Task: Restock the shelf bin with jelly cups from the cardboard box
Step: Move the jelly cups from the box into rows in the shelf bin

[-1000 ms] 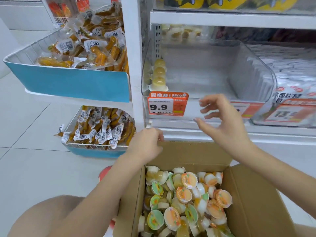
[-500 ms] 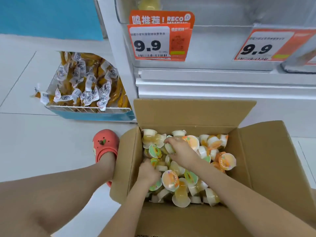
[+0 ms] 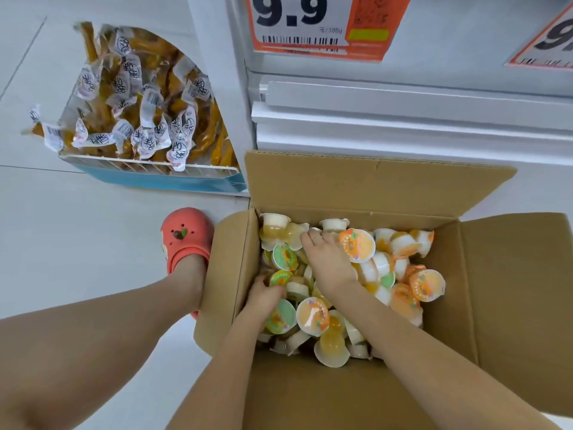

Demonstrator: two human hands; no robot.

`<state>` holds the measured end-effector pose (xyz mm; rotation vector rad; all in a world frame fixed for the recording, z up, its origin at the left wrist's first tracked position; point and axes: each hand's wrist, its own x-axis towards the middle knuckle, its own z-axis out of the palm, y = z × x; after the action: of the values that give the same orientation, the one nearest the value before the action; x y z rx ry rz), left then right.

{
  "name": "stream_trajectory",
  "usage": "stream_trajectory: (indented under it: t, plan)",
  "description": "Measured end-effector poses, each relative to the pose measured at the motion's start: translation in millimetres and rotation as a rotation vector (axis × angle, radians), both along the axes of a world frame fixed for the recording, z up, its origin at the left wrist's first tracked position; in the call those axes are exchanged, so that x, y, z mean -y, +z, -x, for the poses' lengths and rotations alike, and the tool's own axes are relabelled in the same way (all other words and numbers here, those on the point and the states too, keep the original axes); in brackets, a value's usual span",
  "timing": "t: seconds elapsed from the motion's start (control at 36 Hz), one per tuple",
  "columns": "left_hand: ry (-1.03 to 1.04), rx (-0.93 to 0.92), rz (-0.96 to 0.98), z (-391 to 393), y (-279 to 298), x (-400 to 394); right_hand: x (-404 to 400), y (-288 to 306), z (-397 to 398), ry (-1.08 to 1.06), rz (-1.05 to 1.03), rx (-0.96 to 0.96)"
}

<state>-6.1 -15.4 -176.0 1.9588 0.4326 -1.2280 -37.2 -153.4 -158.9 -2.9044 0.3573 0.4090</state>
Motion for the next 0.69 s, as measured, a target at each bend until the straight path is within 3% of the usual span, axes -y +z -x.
stream_trajectory:
  t: [0.06, 0.31, 0.39, 0.5, 0.61, 0.69]
  plan:
    - [0.035, 0.007, 0.030, 2, 0, -2, -1, -8, 6, 0.027, 0.050, 0.116]
    - [0.098, 0.056, 0.051, 7, -2, 0, 14, -13, 21, 0.074, 0.005, 0.199]
    - [0.058, 0.094, 0.008, 9, -1, 0, 16, -8, 33, -0.059, -0.273, 0.264]
    - [0.015, 0.149, -0.031, 11, 7, 0, 16, 13, 42, -0.455, -0.640, 0.365]
    - [-0.060, 0.332, -0.030, 11, 28, 0, 21, 35, 51, -0.875, -1.078, 0.191]
    - [0.046, 0.450, 0.016, 6, 67, 9, 36, 57, 53, -0.910, -1.381, 0.094]
